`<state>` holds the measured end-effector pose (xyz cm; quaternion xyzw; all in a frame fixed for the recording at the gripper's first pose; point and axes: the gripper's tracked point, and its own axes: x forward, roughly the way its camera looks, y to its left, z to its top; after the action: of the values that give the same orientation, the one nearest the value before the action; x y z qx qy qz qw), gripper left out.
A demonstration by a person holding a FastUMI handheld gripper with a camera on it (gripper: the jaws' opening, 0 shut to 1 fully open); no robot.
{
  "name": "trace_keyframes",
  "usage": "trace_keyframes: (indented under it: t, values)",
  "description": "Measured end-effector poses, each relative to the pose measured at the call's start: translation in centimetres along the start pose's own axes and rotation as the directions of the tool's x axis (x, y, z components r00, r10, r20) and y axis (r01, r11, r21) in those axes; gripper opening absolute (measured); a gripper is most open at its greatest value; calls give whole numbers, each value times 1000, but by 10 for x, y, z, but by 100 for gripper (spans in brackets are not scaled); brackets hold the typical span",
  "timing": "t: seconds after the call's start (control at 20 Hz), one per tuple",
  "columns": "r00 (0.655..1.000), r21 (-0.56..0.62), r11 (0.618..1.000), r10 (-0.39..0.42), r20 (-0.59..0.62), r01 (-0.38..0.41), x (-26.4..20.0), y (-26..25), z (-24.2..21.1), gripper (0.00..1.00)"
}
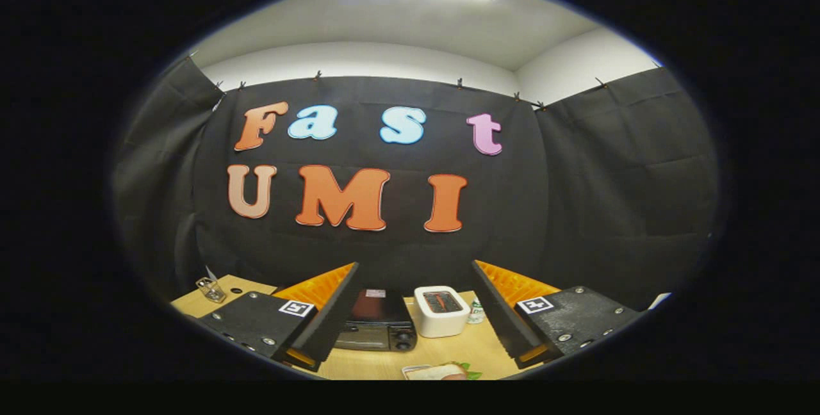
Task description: Open the toaster oven, put the food inside, and close the toaster oven door.
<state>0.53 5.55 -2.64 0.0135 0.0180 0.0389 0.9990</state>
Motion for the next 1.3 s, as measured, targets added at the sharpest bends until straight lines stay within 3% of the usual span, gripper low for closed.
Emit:
trace_keyframes:
  t: [0.3, 0.65, 0.95, 1.3]
  values:
    - [992, 51, 992, 119, -34, -117, 30, 70, -55, 99]
    - [966, 72, 980, 195, -168, -185, 64, 135, -152, 99]
    - [932, 65, 979, 205, -298, -194, 83, 158, -220, 99]
    - [911, 51, 981, 194, -364, -188, 75, 160, -238, 99]
